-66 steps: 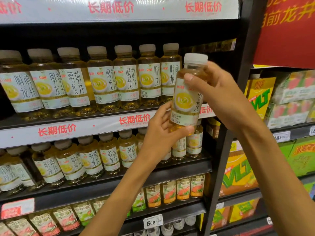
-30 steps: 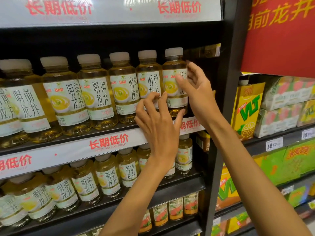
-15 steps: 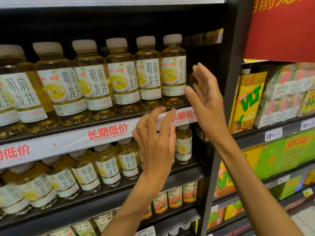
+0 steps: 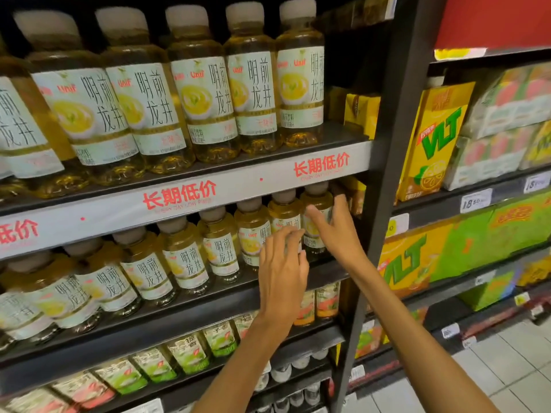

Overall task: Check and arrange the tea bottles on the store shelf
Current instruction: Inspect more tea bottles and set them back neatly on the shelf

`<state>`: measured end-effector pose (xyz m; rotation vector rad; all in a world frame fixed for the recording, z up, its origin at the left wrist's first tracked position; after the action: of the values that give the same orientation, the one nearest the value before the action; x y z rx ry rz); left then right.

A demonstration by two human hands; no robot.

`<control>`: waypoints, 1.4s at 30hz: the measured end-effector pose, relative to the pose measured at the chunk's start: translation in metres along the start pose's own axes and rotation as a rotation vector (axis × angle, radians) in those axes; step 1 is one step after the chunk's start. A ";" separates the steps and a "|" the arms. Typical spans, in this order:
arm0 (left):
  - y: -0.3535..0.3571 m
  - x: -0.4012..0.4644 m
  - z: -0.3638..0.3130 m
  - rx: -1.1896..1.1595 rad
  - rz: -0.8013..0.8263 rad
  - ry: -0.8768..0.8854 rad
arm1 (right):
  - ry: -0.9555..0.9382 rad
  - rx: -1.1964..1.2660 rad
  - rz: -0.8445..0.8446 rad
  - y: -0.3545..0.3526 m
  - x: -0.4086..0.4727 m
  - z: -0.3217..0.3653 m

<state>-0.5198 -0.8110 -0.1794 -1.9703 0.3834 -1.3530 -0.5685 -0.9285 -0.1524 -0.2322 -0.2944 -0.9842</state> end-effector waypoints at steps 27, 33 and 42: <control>-0.069 -0.035 0.013 -1.157 0.767 -0.464 | 0.338 0.839 0.320 -0.004 -0.057 0.056; -0.083 -0.056 0.021 -1.149 0.686 -0.528 | 0.283 0.727 0.292 0.010 -0.064 0.072; -0.092 -0.072 0.031 -1.690 0.836 -0.637 | 0.439 0.998 0.348 0.033 -0.074 0.082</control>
<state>-0.5344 -0.6909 -0.1717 -2.5811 2.1452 0.5125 -0.5901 -0.8263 -0.1037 0.8105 -0.2951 -0.4345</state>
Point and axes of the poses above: each hand's wrist, its own x-axis towards the middle knuckle, its own y-axis out of the palm, z = x × y, the point moved 1 cm from there along x, towards the middle knuckle, and after that the axes turned 12 degrees about x, right-handed, at the moved point
